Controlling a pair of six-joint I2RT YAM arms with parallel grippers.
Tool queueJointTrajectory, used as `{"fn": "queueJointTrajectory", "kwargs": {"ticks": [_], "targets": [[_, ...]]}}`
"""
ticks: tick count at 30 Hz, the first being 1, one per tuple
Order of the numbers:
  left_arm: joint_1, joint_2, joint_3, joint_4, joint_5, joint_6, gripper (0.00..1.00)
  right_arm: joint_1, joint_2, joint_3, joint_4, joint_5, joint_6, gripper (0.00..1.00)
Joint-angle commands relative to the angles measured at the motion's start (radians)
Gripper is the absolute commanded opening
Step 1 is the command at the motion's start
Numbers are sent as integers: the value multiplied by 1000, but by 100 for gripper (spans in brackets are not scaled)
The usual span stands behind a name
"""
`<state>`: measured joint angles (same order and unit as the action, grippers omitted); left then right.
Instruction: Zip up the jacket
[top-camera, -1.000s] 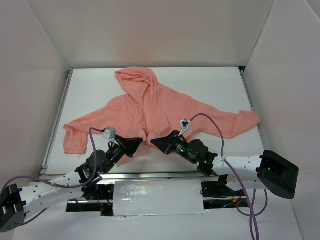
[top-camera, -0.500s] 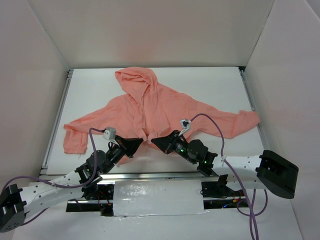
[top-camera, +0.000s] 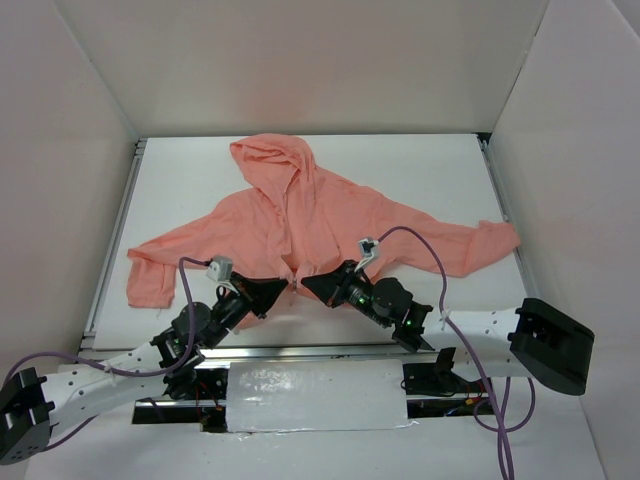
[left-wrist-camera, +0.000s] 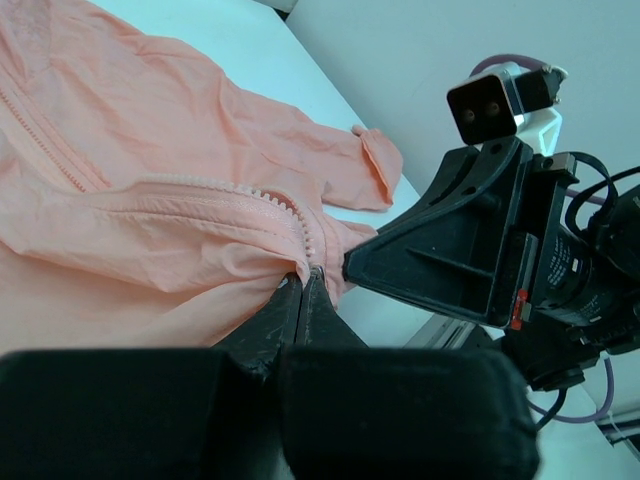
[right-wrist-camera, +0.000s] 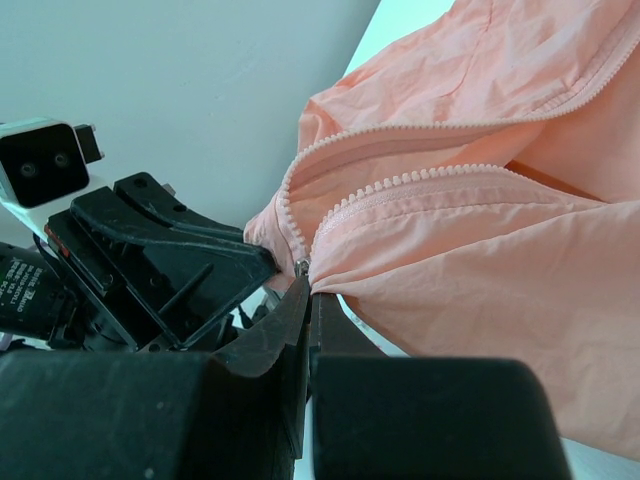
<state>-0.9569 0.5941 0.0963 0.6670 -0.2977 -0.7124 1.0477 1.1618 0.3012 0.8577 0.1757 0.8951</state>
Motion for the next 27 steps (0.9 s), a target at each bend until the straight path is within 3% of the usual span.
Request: {"fn": "queueJointTrajectory", "kwargs": {"ticks": [1, 8, 15, 27], "targets": [[3, 1, -10, 92, 49, 13, 0, 6, 3, 33, 44, -2, -28, 0], [3, 13, -10, 80, 54, 7, 0, -15, -4, 32, 76, -80, -73, 0], [3, 18, -17, 94, 68, -7, 0, -74, 10, -14, 225, -214, -58, 0], [1, -13, -47, 155, 101, -19, 0, -147, 62, -10, 276, -389, -62, 0]]}}
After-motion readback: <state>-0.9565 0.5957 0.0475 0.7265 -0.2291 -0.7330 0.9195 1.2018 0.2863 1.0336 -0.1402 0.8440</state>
